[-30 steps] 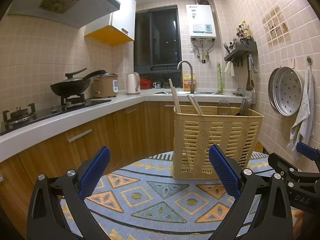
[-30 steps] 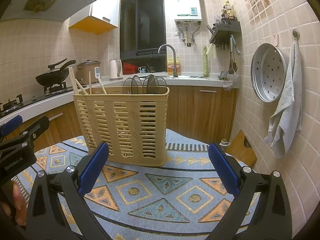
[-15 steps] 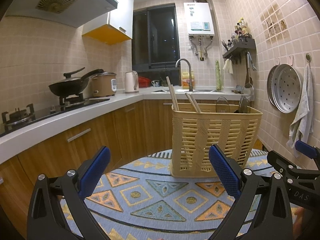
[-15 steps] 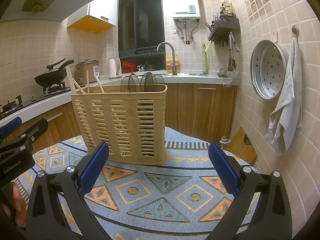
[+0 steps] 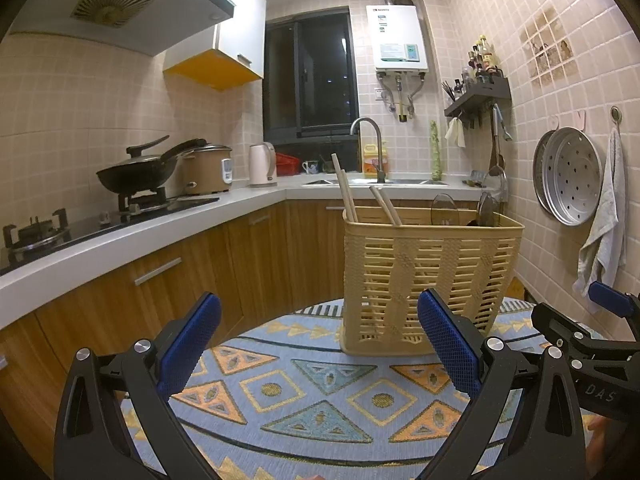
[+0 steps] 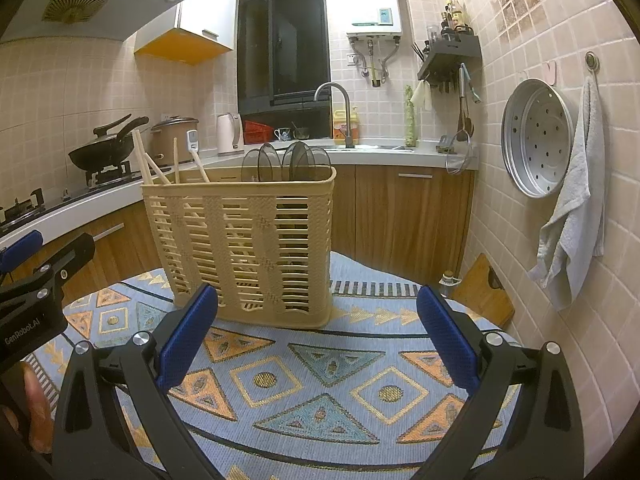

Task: Organize utensils

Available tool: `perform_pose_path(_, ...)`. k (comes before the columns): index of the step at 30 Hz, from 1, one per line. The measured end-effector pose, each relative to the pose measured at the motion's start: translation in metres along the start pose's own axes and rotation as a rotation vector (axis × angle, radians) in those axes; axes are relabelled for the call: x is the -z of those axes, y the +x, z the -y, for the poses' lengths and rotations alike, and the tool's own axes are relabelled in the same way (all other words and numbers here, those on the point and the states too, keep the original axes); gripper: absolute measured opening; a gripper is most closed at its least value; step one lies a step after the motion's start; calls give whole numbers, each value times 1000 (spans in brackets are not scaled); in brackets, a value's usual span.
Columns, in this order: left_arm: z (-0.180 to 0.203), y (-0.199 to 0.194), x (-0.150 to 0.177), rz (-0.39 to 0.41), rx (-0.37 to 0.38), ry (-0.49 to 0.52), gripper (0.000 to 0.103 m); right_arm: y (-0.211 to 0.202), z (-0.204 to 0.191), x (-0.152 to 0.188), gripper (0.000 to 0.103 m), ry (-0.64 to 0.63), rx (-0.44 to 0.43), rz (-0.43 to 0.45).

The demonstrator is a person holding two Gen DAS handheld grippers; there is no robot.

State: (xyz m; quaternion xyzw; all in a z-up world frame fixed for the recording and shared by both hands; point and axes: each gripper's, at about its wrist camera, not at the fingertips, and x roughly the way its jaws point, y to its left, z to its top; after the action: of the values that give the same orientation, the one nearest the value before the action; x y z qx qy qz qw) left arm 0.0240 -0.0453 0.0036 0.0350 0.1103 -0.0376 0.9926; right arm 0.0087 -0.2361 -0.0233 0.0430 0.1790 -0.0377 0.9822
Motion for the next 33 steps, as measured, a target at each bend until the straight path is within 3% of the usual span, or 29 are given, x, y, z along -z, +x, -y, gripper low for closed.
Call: perform_pose_path(33,7,0,1,-2,6,33,95,4,2,1,95,-18,-8,-12)
